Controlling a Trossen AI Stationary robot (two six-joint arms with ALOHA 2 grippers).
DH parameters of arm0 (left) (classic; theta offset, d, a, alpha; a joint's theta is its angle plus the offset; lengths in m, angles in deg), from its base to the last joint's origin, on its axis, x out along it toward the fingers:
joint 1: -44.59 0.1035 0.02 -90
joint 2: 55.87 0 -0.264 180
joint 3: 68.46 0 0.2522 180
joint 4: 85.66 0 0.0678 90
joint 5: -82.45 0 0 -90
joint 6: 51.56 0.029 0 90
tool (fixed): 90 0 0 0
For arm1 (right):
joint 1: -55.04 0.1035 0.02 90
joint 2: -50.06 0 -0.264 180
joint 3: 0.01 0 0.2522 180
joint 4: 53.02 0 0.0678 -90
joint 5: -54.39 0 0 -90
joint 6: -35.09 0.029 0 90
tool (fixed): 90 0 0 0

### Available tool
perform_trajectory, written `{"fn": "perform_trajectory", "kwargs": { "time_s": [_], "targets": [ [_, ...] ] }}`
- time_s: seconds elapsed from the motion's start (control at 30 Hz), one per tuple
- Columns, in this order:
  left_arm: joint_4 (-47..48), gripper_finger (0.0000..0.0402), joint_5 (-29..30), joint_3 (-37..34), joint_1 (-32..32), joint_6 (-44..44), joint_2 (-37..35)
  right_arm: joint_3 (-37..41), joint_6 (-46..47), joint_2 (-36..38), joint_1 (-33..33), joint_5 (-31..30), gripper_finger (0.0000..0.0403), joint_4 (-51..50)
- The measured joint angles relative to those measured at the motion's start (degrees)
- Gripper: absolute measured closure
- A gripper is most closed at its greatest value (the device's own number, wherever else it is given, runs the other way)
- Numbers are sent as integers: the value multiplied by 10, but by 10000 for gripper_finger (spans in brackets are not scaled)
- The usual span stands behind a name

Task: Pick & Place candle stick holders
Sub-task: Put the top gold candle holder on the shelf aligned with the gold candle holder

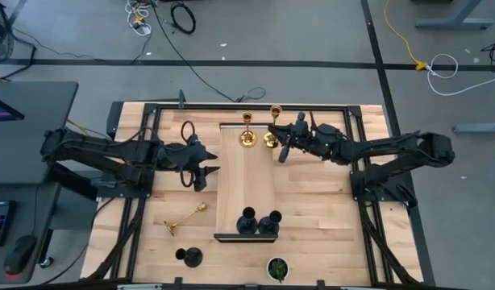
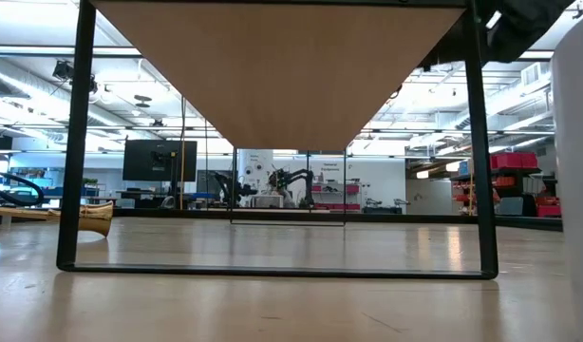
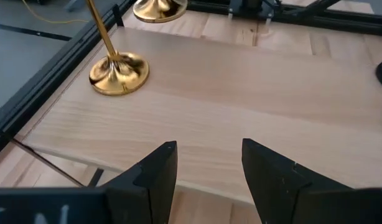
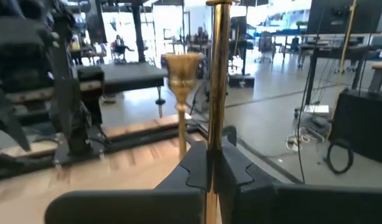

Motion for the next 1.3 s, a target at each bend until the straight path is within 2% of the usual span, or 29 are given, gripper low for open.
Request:
{"fn": "perform_trajectory", "kwargs": {
  "time_s": [0.13,0.53,1.3],
  "targets": [
    [-3,220,0,0,-4,0,0,1,2,-27,-21,20,399,41],
    [-2,220,0,0,-5,0,0,0,20,-71,-58,47,399,65],
    [-2,220,0,0,-5,2,0,0,27,-99,-58,60,397,84]
  ]
}}
